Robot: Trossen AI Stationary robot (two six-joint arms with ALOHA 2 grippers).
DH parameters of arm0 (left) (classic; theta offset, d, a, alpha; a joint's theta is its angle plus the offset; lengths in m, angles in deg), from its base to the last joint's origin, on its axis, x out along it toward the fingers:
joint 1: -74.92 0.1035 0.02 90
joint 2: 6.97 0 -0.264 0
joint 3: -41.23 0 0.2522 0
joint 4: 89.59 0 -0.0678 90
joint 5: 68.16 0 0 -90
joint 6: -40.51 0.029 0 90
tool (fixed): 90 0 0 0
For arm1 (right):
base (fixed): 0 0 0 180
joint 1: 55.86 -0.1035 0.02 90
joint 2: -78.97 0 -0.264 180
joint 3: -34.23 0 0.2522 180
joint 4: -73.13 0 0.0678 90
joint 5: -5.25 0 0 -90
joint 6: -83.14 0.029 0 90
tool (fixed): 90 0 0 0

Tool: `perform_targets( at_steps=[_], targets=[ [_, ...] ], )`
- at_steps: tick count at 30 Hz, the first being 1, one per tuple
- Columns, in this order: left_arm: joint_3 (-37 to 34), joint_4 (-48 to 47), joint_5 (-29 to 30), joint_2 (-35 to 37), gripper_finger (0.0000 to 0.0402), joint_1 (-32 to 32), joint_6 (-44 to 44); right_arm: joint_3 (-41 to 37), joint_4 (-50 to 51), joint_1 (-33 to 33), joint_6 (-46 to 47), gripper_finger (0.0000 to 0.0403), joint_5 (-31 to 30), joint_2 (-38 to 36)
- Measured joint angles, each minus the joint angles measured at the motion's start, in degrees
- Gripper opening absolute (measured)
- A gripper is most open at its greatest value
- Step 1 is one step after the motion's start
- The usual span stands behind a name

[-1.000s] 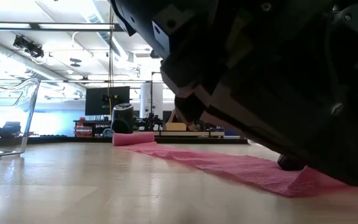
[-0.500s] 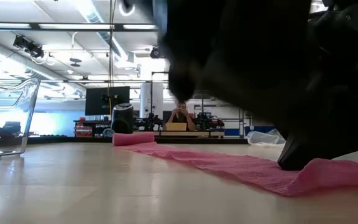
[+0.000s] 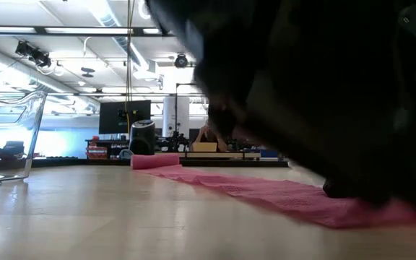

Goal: Roll bandage
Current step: Roll the pink bandage

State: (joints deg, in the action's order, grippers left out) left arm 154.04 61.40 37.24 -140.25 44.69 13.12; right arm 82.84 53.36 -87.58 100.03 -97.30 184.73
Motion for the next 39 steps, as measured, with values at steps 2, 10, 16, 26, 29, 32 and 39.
perform_targets(
  at_steps=[2,10,16,26,29,32,39],
  targets=[
    [-0.02,0.61,-0.4,-0.73,0.0116,0.27,-0.15,0.0,0.0,0.0,-0.01,0.0,0.03,0.0],
    [0.95,3.56,-2.62,-1.29,0.0117,-0.46,0.42,-0.03,0.08,-0.11,-0.02,0.0,0.19,0.0],
    [3.67,2.64,0.01,-1.25,0.0117,-1.03,1.85,-0.02,0.08,-0.13,-0.08,0.0,0.2,0.0],
    [5.89,-10.38,6.89,-1.2,0.0082,-0.01,1.62,-0.04,0.1,-0.62,-0.03,0.0,-0.24,0.02],
    [4.19,-10.42,6.93,-1.2,0.0039,0.79,0.96,-0.03,0.1,-0.7,-0.01,0.0,-0.27,0.02],
    [3.76,-8.69,6.76,-1.24,0.0009,1.14,1.35,-0.04,0.1,-0.73,-0.01,0.0,-0.34,0.02],
    [3.69,-4.87,2.21,-1.79,0.0009,1.58,2.59,-0.03,0.13,-0.74,-0.03,0.0,-0.46,0.02]
  ],
)
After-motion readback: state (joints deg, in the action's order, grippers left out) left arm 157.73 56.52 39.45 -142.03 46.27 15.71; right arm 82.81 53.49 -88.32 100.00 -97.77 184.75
